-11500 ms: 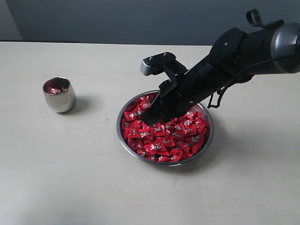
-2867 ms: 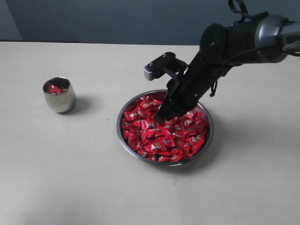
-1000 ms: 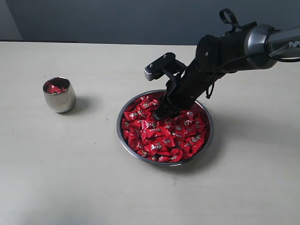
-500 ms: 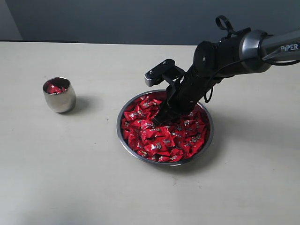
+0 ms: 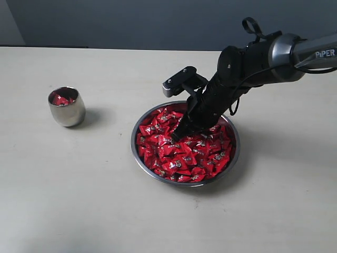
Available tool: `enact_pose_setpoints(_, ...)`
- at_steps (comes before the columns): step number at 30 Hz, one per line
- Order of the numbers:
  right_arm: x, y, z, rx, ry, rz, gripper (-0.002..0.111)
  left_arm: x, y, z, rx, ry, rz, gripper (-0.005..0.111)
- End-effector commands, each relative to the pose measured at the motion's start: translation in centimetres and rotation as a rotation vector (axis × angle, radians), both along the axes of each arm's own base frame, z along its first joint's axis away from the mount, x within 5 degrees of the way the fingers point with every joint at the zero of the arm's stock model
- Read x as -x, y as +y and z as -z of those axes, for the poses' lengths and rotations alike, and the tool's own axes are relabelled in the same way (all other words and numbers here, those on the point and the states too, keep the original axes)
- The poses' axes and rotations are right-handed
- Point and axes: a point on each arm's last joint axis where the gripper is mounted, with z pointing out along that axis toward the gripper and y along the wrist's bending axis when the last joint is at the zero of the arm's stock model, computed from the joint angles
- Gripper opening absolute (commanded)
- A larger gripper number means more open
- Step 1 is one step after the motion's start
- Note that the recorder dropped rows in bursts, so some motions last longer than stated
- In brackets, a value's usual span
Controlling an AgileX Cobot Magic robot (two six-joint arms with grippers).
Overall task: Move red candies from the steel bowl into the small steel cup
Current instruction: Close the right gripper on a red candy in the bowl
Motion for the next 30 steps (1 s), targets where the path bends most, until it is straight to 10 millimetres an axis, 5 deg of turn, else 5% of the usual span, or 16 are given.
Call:
enact_pose_setpoints(1, -0.1, 0.0, -0.1, -0.002, -0.006, 0.002, -0.001, 0.0, 0.0, 0.1, 0.004, -0.003, -0.001, 0.0)
enact_pose_setpoints(13, -0.2, 0.0, -3.4, -0.064, -0.095, 0.016, -0.001, 0.0, 0.0, 0.1, 0.004, -0.003, -0.001, 0.0)
enact_pose_setpoints(30, -0.3, 0.1, -2.1, -0.049, -0.056, 0.028, -0.001, 0.0, 0.0, 0.1, 0.004, -0.003, -0.001, 0.0)
